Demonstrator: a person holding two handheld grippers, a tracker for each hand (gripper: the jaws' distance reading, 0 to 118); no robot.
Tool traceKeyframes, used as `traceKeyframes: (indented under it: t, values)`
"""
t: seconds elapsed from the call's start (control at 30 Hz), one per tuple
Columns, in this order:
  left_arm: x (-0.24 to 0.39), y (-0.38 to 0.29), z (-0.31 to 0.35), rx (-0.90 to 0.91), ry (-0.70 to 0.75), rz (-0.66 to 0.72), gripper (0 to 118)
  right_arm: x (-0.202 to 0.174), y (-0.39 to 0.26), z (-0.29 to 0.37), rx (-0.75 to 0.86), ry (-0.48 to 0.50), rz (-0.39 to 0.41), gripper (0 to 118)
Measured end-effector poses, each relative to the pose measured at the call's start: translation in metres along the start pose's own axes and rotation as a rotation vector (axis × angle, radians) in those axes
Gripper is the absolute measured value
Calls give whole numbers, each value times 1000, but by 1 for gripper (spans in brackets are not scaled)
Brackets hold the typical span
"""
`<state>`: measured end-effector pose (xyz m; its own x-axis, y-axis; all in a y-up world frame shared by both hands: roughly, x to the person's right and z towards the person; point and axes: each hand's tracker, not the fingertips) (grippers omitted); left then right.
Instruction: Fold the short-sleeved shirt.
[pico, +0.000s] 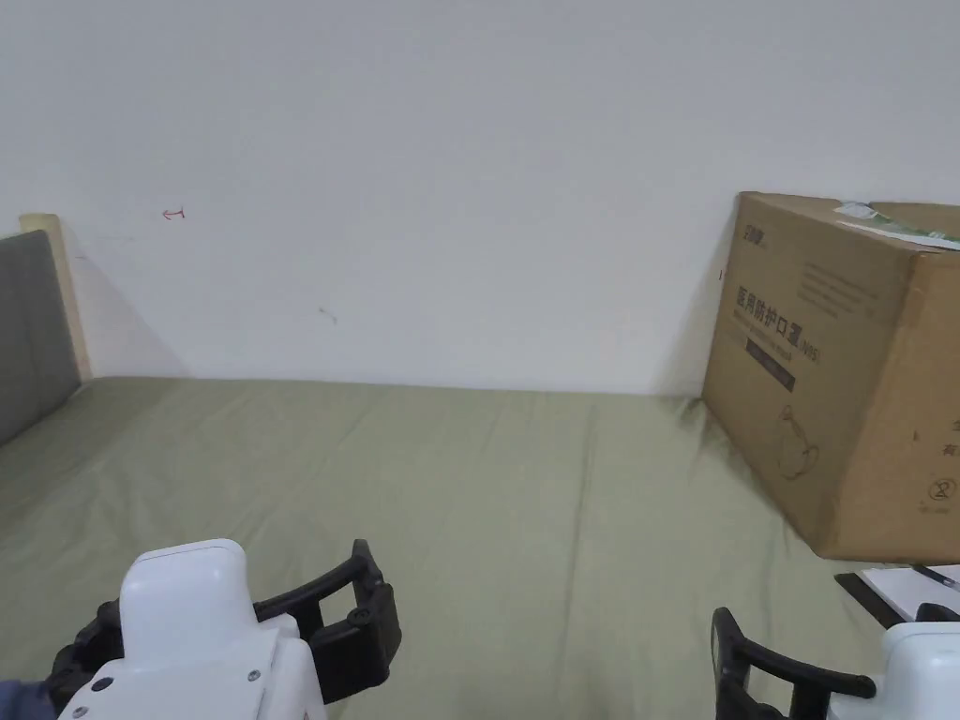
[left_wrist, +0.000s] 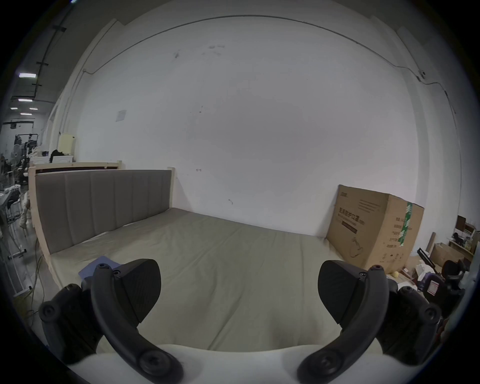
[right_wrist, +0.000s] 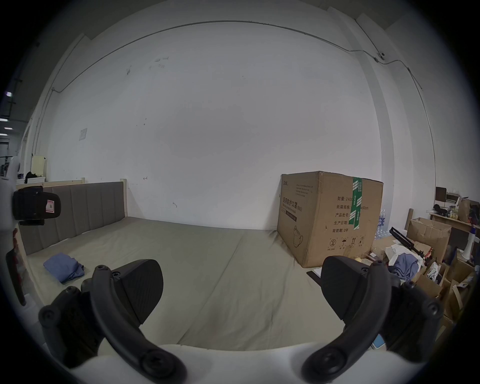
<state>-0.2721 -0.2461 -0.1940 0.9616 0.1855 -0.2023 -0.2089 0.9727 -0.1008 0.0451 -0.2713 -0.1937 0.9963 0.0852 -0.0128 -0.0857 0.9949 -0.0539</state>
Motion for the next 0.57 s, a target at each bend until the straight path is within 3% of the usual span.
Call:
traceKeyframes:
  t: [0.57]
  values:
    - [-2, 2, 5, 35, 8, -33, 117, -5, 4, 0, 9, 14, 18, 118]
